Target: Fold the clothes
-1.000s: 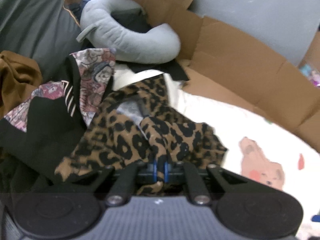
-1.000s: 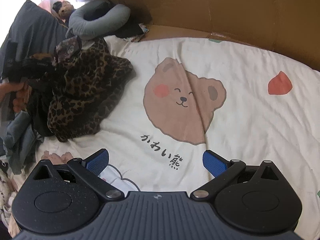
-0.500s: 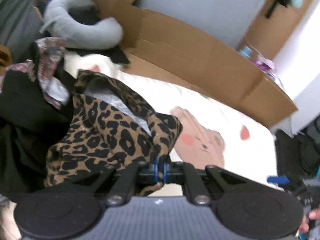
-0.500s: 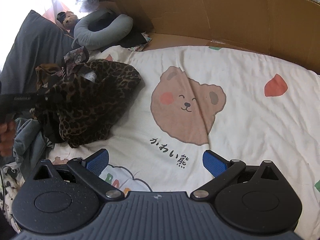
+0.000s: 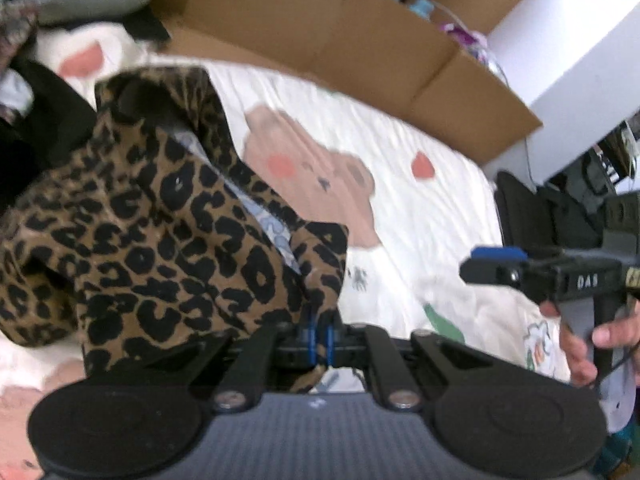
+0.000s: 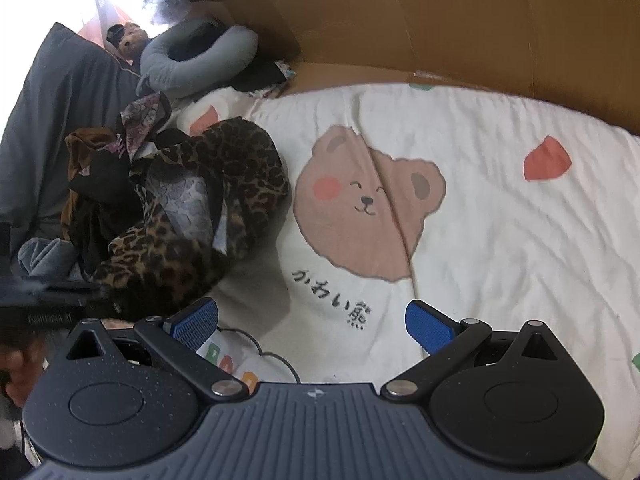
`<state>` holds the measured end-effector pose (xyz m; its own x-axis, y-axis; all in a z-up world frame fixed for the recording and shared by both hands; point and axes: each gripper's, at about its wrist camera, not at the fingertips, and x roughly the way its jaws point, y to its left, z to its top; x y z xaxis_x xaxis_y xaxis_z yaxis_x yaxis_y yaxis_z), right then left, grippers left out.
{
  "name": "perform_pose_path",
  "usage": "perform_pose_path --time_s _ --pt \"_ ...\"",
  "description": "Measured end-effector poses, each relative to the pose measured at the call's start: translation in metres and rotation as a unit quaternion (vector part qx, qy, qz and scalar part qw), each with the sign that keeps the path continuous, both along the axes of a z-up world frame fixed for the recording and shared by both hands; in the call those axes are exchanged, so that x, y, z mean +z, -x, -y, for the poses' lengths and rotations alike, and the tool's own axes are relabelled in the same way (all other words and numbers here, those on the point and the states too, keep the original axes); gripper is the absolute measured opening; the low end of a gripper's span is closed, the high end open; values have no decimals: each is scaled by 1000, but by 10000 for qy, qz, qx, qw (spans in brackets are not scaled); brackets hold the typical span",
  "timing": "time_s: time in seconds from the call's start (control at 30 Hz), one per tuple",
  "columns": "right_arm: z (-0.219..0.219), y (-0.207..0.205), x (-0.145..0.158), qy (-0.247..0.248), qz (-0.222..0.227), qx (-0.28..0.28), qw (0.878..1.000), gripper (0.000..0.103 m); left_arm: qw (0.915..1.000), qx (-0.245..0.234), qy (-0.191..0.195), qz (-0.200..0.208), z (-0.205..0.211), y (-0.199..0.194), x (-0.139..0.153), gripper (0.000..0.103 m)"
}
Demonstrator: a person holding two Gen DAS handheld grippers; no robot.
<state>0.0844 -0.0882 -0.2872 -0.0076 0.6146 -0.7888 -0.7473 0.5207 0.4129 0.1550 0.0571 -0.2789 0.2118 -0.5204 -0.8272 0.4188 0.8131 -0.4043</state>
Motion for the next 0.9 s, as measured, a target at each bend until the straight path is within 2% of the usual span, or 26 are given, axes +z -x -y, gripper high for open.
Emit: perform_pose_path --time_s 0.07,0.13,0.17,0.2,0.3,0.43,0.57,0.63,0.7,0.8,0.87,0.9 --pt "1 1 -5 31 15 6 10000 102 10000 -51 -22 -75 2 5 -3 10" --pt "1 2 -9 43 4 -1 10000 102 9999 -115 -41 -84 2 8 -2 25" --pt "1 2 -11 42 -9 -10 10000 102 9998 -192 -37 -88 1 8 -2 40" --pt "0 2 -14 66 -34 -3 10000 102 9996 -271 -35 -88 -1 9 -1 47" --pt "-3 2 -18 78 13 47 10000 102 9988 -473 -138 45 -7 6 6 49" --pt "-9 1 -26 141 33 83 9999 102 9993 -245 -194 227 -27 -11 15 50" --pt "-21 -1 -34 196 126 218 9995 102 9977 64 -312 593 -42 -40 24 54" --pt "-30 -4 -38 208 173 309 9992 93 9963 303 -415 684 -46 -56 22 54" --pt "-40 -6 -40 226 256 357 9988 88 9947 611 -459 683 -54 -73 14 60" --pt "-53 -10 -42 175 319 379 9986 86 9906 981 -636 712 -64 -97 5 59" --pt "-61 -11 -40 128 378 401 9984 85 9886 1126 -622 778 -69 -112 3 59" --pt "-65 -11 -39 79 444 393 9982 80 9879 1188 -581 804 -71 -119 2 59"
